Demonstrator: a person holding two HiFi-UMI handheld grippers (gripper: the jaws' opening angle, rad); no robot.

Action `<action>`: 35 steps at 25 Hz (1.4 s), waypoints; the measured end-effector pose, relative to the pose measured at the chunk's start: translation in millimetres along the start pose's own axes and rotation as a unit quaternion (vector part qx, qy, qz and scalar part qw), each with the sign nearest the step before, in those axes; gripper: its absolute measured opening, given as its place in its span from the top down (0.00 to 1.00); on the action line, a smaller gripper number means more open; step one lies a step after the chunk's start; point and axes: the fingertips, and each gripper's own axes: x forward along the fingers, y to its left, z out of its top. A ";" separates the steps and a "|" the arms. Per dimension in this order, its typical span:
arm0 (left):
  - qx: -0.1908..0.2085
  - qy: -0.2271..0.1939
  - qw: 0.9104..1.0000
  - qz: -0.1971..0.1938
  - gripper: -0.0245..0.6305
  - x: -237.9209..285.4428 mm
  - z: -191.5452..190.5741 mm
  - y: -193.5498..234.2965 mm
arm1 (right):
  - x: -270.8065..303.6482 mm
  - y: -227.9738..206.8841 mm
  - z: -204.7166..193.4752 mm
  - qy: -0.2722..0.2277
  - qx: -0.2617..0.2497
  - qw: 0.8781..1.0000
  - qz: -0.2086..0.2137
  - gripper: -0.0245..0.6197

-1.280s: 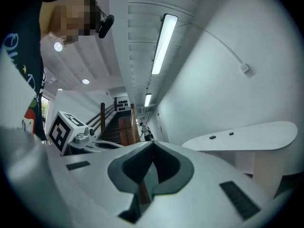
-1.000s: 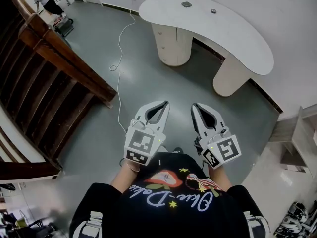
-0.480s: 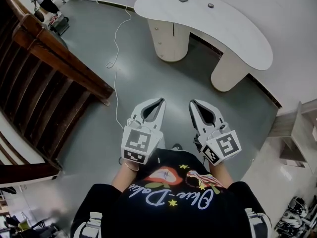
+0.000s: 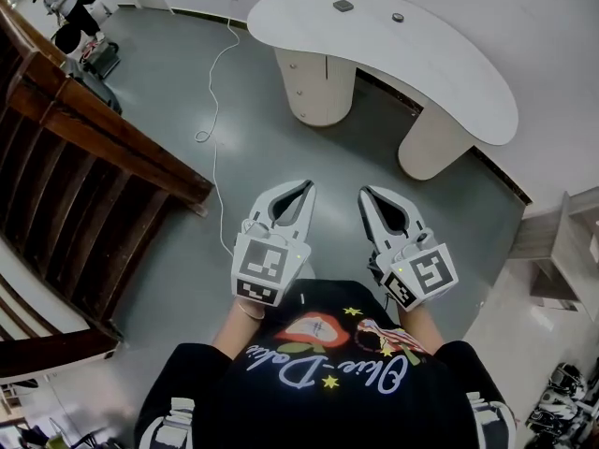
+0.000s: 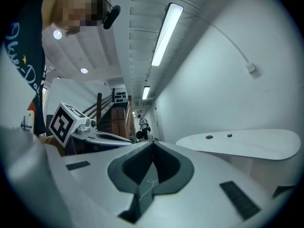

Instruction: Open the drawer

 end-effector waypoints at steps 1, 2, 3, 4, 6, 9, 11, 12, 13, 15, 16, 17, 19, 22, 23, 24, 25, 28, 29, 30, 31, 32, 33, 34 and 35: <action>0.001 0.000 1.000 -0.002 0.96 4.5 0.8 6.7 | 7.6 -2.3 0.0 0.002 -0.001 1.000 -0.002 0.96; 0.003 0.000 1.000 -0.005 0.96 9.3 1.2 13.8 | 15.6 -5.0 -0.1 0.003 -0.001 1.000 -0.004 0.96; 0.004 0.001 1.000 -0.007 0.96 13.9 0.9 21.0 | 23.7 -7.6 -0.5 0.004 -0.001 1.000 -0.006 0.96; 0.004 0.002 1.000 -0.010 0.96 18.1 0.0 28.5 | 31.8 -9.6 -0.9 0.005 0.000 1.000 -0.009 0.96; -0.001 0.002 1.000 -0.014 0.96 23.9 -1.8 43.5 | 47.3 -11.2 -1.1 0.009 -0.001 1.000 -0.013 0.96; -0.008 0.003 1.000 -0.019 0.96 28.7 -4.9 63.9 | 68.8 -9.4 -2.3 0.015 -0.002 1.000 -0.015 0.96; -0.010 0.004 1.000 -0.022 0.96 32.0 -7.3 76.1 | 82.7 -8.8 -3.2 0.017 -0.001 1.000 -0.016 0.96; -0.011 0.004 1.000 -0.023 0.96 33.4 -8.4 82.7 | 89.8 -8.5 -3.5 0.018 -0.001 1.000 -0.017 0.96; -0.012 0.005 1.000 -0.023 0.96 34.5 -9.5 89.9 | 97.0 -8.0 -3.9 0.019 -0.001 1.000 -0.018 0.96; -0.015 0.006 1.000 -0.024 0.96 35.6 -12.2 104.6 | 110.6 -5.9 -5.2 0.022 -0.001 1.000 -0.020 0.96; -0.017 0.006 1.000 -0.025 0.96 35.9 -13.5 111.5 | 116.5 -4.8 -5.9 0.024 -0.001 0.999 -0.022 0.96; -0.019 0.007 0.999 -0.026 0.96 36.2 -14.5 118.2 | 122.0 -3.8 -6.3 0.026 -0.001 0.999 -0.025 0.96; -0.022 0.006 0.999 -0.029 0.96 36.4 -15.5 131.4 | 132.6 -1.6 -5.9 0.028 -0.002 0.999 -0.029 0.96; -0.025 0.003 0.999 -0.034 0.96 37.9 -17.3 148.1 | 148.4 0.7 -5.5 0.030 -0.003 0.999 -0.034 0.96; -0.025 0.002 0.999 -0.036 0.96 38.7 -18.0 152.5 | 153.1 1.3 -5.6 0.031 -0.003 0.999 -0.035 0.96; -0.025 0.003 0.999 -0.037 0.96 39.3 -18.8 156.8 | 157.6 2.1 -5.5 0.031 -0.003 0.999 -0.037 0.96; -0.025 0.004 0.999 -0.039 0.96 39.9 -19.5 161.3 | 162.1 2.7 -5.3 0.031 -0.003 0.999 -0.039 0.96; -0.025 0.004 0.999 -0.043 0.96 41.5 -21.1 177.2 | 176.2 4.2 -5.5 0.032 -0.005 0.998 -0.046 0.96; -0.025 0.003 0.999 -0.044 0.96 42.1 -22.0 182.6 | 180.7 4.7 -6.6 0.034 -0.006 0.998 -0.048 0.96; -0.026 0.002 0.999 -0.046 0.96 42.4 -23.1 187.5 | 184.8 5.4 -8.0 0.036 -0.007 0.998 -0.049 0.96; -0.026 0.002 0.999 -0.047 0.96 42.5 -24.3 192.1 | 188.2 6.3 -9.5 0.037 -0.008 0.998 -0.051 0.96; -0.026 0.002 0.999 -0.048 0.96 42.7 -25.5 196.4 | 191.3 7.0 -10.7 0.039 -0.007 0.998 -0.053 0.96; -0.025 0.002 0.998 -0.049 0.96 42.9 -26.4 200.3 | 194.0 7.8 -11.8 0.042 -0.006 0.998 -0.056 0.96; -0.025 0.003 0.998 -0.050 0.96 43.0 -27.2 203.7 | 196.4 8.7 -12.6 0.045 -0.004 0.997 -0.059 0.96; -0.025 0.003 0.998 -0.052 0.96 42.8 -28.1 206.7 | 198.8 9.6 -12.9 0.047 -0.003 0.997 -0.061 0.96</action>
